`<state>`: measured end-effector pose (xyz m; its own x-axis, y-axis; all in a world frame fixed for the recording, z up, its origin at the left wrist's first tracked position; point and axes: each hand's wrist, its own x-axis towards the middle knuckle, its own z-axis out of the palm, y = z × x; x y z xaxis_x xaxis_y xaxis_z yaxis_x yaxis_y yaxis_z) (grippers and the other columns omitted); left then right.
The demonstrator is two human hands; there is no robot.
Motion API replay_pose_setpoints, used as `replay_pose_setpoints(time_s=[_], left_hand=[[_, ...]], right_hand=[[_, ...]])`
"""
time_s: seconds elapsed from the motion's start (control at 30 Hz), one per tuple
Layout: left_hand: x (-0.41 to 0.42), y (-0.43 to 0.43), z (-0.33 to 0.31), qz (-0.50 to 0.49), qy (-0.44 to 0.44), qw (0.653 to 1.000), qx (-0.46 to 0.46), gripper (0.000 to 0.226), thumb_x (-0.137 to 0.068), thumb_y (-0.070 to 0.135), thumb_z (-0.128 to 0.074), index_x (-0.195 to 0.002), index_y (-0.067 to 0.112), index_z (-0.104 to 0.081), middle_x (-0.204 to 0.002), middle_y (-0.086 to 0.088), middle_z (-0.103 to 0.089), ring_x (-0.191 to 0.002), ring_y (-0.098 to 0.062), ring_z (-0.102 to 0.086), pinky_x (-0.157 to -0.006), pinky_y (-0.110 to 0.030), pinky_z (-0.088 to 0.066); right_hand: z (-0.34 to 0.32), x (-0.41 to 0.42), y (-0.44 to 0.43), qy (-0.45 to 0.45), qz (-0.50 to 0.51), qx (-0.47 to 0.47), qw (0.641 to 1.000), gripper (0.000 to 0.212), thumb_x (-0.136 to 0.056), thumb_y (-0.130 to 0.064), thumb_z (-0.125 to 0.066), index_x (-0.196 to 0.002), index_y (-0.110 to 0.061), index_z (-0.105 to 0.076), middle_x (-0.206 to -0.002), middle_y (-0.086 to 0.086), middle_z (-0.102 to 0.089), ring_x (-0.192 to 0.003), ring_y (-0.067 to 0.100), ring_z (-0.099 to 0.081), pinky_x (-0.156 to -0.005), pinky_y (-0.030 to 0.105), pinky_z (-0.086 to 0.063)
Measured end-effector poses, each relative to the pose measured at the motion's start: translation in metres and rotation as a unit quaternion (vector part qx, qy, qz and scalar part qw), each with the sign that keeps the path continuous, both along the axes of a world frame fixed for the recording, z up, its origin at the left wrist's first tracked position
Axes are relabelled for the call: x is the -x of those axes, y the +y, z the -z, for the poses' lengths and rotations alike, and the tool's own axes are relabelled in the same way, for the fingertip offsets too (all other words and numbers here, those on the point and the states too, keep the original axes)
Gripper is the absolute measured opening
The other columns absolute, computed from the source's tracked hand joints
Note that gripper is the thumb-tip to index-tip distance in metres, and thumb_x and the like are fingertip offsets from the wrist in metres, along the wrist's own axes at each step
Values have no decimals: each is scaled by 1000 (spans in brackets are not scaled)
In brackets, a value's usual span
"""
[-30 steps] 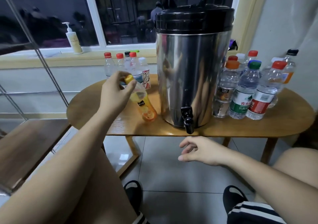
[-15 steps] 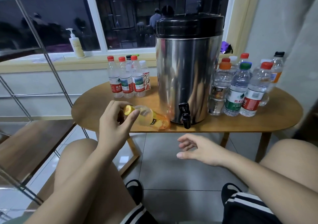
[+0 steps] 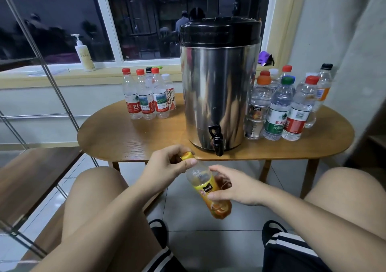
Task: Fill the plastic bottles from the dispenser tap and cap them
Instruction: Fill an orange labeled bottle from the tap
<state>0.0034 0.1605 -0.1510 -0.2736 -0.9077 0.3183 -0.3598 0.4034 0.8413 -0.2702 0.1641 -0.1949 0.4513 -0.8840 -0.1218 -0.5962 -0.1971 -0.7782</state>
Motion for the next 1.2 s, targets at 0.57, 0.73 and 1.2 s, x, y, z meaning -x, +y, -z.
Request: replay_pose_setpoints(time_s=[0.57,0.73,1.2], left_hand=[[12,-10,18,-34,-197,979,36,38,-102,64,-61,-92,28,-68,-83,8,-68,-78,-11,-68,-73,-42,-58],[14,-9,22,-54,-276,959,34,65,-88,94,-46,-106,37,-72,-101,16,-72,-89,-5,-67,-79,-40,-62],[23,-11,18,-9,-158,983,95,23,-97,51,-77,-110,32,-79,-86,21,-72,-83,-2,-71,-71,-20,-53]], right_hand=[[5,-3,4,142,16,93,985,63,-73,-71,-84,-120,-46,-52,-114,-15,-70,-104,8,-66,-94,45,-58],[6,2,2,167,11,84,982,65,-72,-69,-85,-123,-48,-50,-111,-15,-66,-101,9,-64,-91,42,-59],[7,5,-3,125,40,125,983,61,-76,-59,-86,-125,-41,-56,-120,-18,-65,-109,5,-59,-96,37,-53]])
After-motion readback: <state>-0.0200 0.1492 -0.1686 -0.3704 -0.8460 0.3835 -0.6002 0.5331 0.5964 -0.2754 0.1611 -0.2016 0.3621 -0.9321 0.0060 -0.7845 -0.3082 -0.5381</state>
